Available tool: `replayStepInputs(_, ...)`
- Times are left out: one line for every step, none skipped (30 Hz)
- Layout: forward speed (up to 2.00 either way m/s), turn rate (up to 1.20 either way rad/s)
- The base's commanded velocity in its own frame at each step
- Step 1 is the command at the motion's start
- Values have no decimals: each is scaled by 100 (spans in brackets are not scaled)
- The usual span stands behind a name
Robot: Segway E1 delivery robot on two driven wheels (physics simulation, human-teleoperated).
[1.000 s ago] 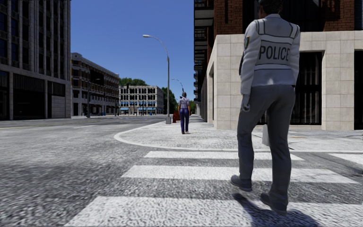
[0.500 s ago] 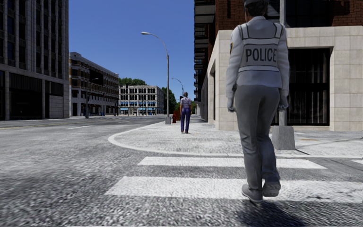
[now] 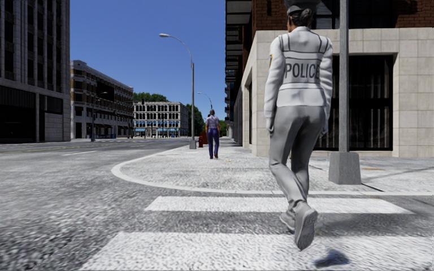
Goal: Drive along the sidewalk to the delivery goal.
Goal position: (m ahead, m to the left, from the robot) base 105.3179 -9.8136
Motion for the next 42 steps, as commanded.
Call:
replayStepInputs(97,0)
replayStepInputs(97,0)
replayStepInputs(97,0)
replayStepInputs(97,0)
replayStepInputs(97,0)
replayStepInputs(97,0)
replayStepInputs(97,0)
replayStepInputs(97,0)
replayStepInputs(97,0)
replayStepInputs(97,0)
replayStepInputs(97,0)
replayStepInputs(97,0)
replayStepInputs(97,0)
replayStepInputs(97,0)
replayStepInputs(97,0)
replayStepInputs(97,0)
replayStepInputs(97,0)
replayStepInputs(97,0)
replayStepInputs(97,0)
replayStepInputs(97,0)
replayStepInputs(97,0)
replayStepInputs(97,0)
replayStepInputs(97,0)
replayStepInputs(97,0)
replayStepInputs(97,0)
replayStepInputs(97,0)
replayStepInputs(97,0)
replayStepInputs(97,0)
replayStepInputs(97,0)
replayStepInputs(97,0)
replayStepInputs(97,0)
replayStepInputs(97,0)
replayStepInputs(97,0)
replayStepInputs(97,0)
replayStepInputs(97,0)
replayStepInputs(97,0)
replayStepInputs(97,0)
replayStepInputs(97,0)
replayStepInputs(97,0)
replayStepInputs(97,0)
replayStepInputs(97,0)
replayStepInputs(97,0)
